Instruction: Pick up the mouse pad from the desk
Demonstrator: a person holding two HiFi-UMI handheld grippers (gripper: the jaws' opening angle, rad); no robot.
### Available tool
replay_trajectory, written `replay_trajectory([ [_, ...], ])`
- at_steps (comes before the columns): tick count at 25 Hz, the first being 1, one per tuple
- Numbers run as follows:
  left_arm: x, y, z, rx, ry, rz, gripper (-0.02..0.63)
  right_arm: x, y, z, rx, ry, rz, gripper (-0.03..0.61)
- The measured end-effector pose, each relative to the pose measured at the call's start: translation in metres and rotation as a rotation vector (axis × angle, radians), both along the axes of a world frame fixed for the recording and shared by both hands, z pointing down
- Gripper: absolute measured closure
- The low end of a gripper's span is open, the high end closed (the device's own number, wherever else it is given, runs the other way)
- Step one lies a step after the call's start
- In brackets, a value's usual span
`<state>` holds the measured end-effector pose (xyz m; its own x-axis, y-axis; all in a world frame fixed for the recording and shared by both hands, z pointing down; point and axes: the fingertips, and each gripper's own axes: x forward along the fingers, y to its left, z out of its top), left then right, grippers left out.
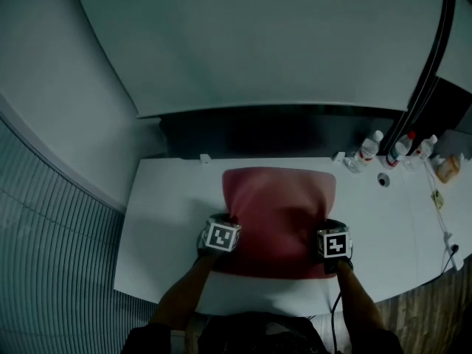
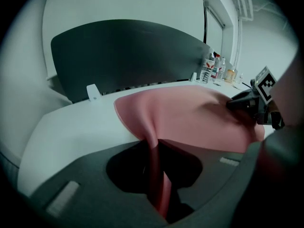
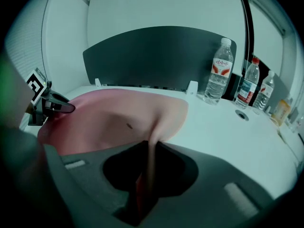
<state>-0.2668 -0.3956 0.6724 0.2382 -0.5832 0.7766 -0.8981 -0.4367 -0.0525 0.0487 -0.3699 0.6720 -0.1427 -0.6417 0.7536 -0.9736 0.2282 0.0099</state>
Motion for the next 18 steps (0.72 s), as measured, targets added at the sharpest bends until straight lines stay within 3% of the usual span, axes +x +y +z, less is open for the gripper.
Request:
replay_trajectory([
  [7, -0.003, -0.002, -0.007, -0.005, -0.004, -0.047, 0.540, 0.001, -0.001, -0.007, 0.017, -0.024, -0.010, 0.522],
  [12, 0.004, 0.001, -0.011, -0.016, 0.101, -0.067, 0.538, -0.003, -0.001, -0.015, 0.037, -0.070, -0.022, 0.522],
  [18, 0.008, 0.005, -0.026, -0.001, 0.098, -0.072, 0.540, -0.001, 0.000, -0.027, 0.062, -0.101, -0.041, 0.520],
])
